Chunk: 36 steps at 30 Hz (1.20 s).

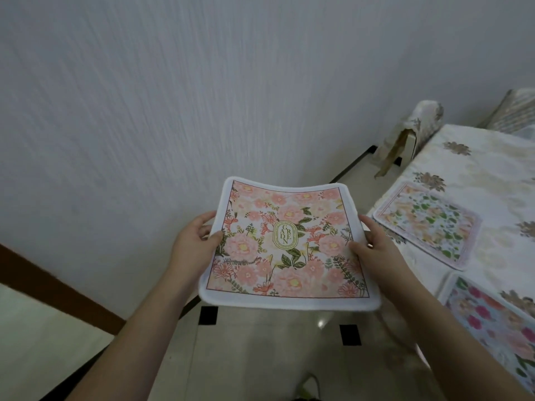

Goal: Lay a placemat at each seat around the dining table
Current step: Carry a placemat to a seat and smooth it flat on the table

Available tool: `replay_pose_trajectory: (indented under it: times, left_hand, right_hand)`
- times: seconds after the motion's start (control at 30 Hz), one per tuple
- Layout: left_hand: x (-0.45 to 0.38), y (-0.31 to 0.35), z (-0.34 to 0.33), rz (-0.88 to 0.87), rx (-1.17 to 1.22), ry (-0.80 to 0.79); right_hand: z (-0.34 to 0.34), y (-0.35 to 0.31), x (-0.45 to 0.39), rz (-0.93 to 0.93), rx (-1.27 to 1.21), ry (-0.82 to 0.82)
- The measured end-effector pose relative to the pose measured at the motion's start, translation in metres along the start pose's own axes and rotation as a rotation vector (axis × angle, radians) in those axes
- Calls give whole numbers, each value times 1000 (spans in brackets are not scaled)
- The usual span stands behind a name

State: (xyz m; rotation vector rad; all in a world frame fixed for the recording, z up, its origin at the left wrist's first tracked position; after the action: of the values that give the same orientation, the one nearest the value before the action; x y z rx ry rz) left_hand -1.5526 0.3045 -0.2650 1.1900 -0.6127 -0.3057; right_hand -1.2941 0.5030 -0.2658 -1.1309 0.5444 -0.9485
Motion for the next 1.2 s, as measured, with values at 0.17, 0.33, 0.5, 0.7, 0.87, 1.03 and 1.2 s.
replay_pose_trajectory:
  times: [0.17, 0.33, 0.5, 0.7, 0.87, 1.03, 1.2]
  left_hand:
    - [-44, 34, -38, -41, -29, -26]
    - [-84, 72, -73, -72, -69, -43]
    - [-121, 97, -102, -74, -66, -53]
    - [-164, 112, -117, -75, -64, -55]
    - [-213, 119, -121, -96, -78, -85]
    - [-265, 130, -118, -153, -87, -170]
    - [-309, 147, -112, -199, -68, -222]
  right_hand:
    - [26, 1, -55, 1, -16, 31]
    - [49, -1, -106, 6, -64, 60]
    - [63, -5, -154, 8, -58, 87]
    - [61, -15, -196, -3, -31, 102]
    - [47, -24, -229, -6, -26, 131]
    - [26, -35, -259, -26, -21, 193]
    - [2, -53, -285, -39, -44, 249]
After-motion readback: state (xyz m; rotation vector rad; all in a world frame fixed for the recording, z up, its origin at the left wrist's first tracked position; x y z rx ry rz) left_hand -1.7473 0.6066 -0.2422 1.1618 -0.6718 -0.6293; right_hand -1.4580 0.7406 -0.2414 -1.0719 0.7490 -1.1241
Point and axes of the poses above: each hand's wrist, its own x-axis away from the middle knuckle, its own z-axis out of the back of the hand, y = z × x, the point moved 1 cm from there along -x, towards the middle knuckle, and after that the axes turned 6 degrees about z, right-handed, at the moved point
